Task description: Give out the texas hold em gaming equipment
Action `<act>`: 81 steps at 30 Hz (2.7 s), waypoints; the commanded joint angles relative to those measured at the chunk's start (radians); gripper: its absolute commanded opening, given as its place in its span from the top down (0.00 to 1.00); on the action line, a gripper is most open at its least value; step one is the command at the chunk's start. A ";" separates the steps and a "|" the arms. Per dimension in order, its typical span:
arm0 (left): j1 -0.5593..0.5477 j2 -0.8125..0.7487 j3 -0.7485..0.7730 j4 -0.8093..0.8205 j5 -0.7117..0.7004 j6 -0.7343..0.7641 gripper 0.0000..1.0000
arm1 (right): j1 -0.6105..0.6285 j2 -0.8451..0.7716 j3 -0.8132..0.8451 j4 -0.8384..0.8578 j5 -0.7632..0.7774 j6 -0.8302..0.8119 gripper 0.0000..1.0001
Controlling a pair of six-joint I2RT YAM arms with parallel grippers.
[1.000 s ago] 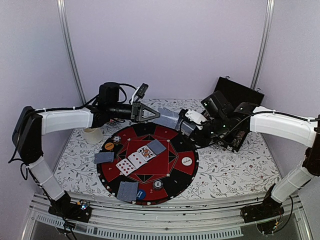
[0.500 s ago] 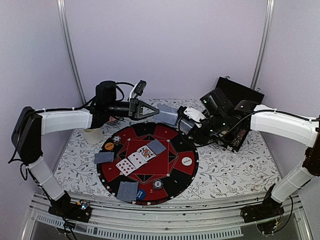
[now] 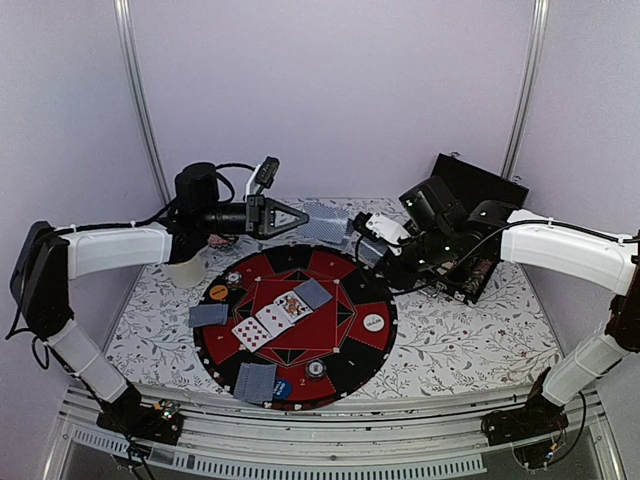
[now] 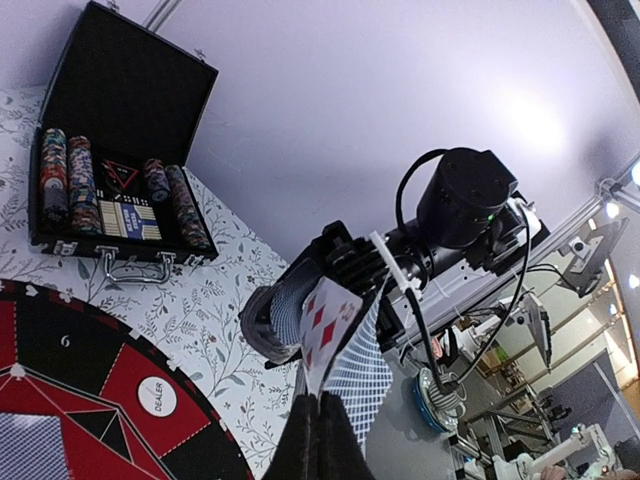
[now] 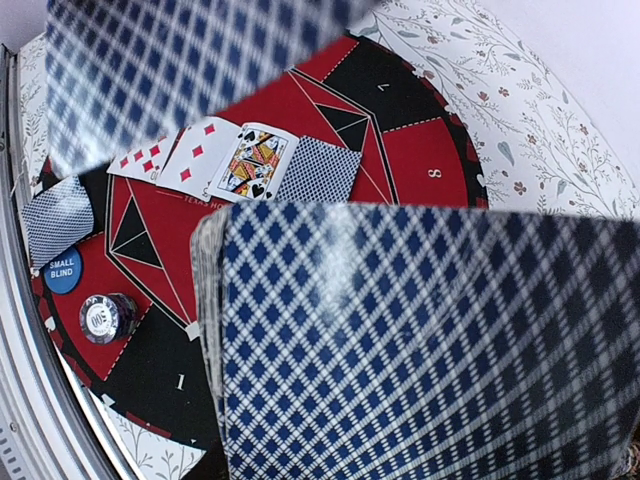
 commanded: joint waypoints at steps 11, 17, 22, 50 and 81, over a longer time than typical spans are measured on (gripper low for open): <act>-0.055 0.119 -0.021 0.256 0.033 -0.188 1.00 | 0.005 -0.043 0.039 0.025 -0.031 0.000 0.60; -0.060 0.113 -0.025 0.238 0.036 -0.168 1.00 | 0.005 -0.043 0.042 0.022 -0.032 -0.005 0.60; -0.076 0.102 0.060 -0.039 -0.019 0.010 1.00 | 0.005 -0.035 0.053 0.017 -0.031 -0.010 0.60; -0.191 0.129 0.343 -0.618 -0.266 0.445 1.00 | 0.032 0.045 0.098 -0.007 -0.013 -0.012 0.60; -0.239 0.188 0.430 -0.676 -0.292 0.493 0.84 | 0.032 0.031 0.086 0.023 -0.020 -0.009 0.61</act>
